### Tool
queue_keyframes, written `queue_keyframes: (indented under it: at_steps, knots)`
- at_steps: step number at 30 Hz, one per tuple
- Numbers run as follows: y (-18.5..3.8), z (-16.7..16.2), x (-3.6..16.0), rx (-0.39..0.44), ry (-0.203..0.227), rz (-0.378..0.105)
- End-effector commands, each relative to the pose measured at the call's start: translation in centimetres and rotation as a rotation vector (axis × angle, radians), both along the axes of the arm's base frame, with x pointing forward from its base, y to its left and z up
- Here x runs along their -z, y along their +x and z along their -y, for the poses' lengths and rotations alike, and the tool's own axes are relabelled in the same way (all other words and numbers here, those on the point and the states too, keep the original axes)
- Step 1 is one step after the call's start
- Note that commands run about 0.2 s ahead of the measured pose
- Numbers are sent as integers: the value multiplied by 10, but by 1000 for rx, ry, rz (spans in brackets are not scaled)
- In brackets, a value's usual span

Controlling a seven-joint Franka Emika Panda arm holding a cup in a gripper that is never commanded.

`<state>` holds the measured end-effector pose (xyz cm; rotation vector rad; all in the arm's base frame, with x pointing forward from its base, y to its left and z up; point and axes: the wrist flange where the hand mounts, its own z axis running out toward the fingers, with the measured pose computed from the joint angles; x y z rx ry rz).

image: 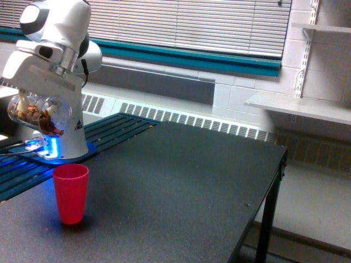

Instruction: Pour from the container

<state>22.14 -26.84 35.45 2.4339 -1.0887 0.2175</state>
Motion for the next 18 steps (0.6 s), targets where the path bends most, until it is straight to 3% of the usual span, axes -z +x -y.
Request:
queue_keyframes:
  at_steps: [1, 18]
  knots:
    - [0, 5, -3, 11, -20, -7]
    - [1, 5, 1, 8, -30, -16]
